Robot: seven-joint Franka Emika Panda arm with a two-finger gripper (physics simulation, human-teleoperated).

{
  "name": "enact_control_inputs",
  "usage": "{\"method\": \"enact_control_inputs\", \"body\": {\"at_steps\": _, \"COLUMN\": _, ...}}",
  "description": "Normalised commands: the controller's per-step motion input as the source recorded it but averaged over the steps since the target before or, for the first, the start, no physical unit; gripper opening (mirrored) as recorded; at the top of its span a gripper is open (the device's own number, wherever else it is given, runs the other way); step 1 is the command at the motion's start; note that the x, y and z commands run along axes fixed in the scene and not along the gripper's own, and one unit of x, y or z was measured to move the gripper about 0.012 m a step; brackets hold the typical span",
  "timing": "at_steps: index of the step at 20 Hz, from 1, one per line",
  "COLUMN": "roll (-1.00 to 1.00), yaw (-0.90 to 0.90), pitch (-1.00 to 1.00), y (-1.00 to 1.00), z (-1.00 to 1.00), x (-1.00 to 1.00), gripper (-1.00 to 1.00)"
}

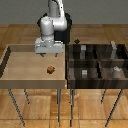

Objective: Place the loaf of bread into the appropriate compartment.

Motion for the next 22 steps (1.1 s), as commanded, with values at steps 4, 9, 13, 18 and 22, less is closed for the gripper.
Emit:
{"method": "enact_control_inputs", "body": {"at_steps": 4, "roll": 0.0, "yaw": 0.0, "pitch": 0.0, "y": 0.0, "z": -0.25, "x": 0.0, "gripper": 1.0}}
{"method": "enact_control_inputs", "body": {"at_steps": 9, "roll": 0.0, "yaw": 0.0, "pitch": 0.0, "y": -0.2, "z": -0.8, "x": 0.0, "gripper": 1.0}}
{"method": "enact_control_inputs", "body": {"at_steps": 13, "roll": 0.0, "yaw": 0.0, "pitch": 0.0, "y": 0.0, "z": 0.0, "x": 0.0, "gripper": 1.0}}
{"method": "enact_control_inputs", "body": {"at_steps": 18, "roll": 0.0, "yaw": 0.0, "pitch": 0.0, "y": 0.0, "z": 0.0, "x": -0.2, "gripper": 1.0}}
{"method": "enact_control_inputs", "body": {"at_steps": 22, "roll": 0.0, "yaw": 0.0, "pitch": 0.0, "y": 0.25, "z": -0.25, "x": 0.0, "gripper": 1.0}}
